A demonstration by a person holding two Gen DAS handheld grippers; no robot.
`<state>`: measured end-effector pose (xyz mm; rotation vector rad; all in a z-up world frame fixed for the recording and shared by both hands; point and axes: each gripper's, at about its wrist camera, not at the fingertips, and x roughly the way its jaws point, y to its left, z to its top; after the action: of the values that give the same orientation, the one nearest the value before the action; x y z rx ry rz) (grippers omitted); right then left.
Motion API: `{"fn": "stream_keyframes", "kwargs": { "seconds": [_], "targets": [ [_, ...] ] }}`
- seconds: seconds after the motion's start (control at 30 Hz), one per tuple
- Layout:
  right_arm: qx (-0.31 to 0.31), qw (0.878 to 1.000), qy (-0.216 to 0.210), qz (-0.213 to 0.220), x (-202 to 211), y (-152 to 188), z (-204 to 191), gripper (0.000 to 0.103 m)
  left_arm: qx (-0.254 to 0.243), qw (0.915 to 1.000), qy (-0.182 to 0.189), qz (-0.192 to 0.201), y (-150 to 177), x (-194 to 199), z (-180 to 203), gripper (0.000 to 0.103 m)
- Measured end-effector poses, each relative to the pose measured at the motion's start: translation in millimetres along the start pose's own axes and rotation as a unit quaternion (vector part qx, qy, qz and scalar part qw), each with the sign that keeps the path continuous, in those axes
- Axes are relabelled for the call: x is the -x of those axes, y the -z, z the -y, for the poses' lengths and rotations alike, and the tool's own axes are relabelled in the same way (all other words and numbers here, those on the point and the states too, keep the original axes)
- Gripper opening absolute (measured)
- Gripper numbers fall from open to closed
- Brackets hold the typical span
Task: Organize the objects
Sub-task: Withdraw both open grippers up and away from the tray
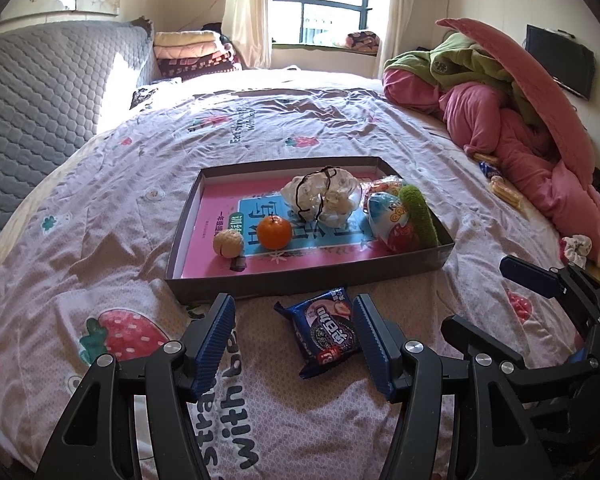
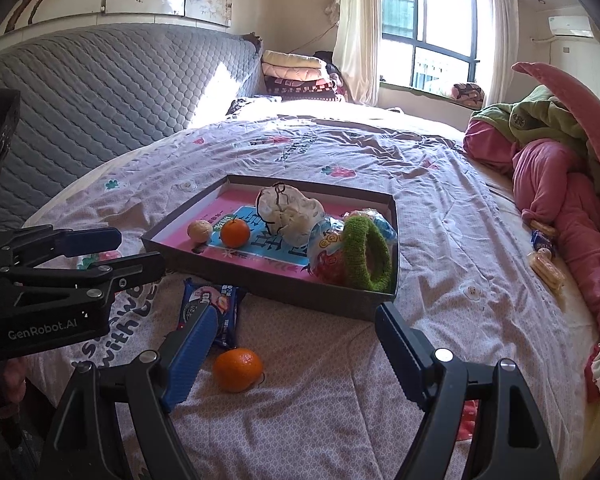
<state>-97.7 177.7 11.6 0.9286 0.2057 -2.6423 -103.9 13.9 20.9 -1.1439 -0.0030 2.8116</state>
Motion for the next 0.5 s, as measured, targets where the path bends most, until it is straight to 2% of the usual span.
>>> {"fn": "stream_keyframes", "kwargs": {
  "seconds": [0.5],
  "targets": [
    [0.018,0.999,-0.002,-0.028,-6,20,-14,0.081,-0.002,0.9999,0.004,-0.016,5,-5,6,0.063]
  ]
}}
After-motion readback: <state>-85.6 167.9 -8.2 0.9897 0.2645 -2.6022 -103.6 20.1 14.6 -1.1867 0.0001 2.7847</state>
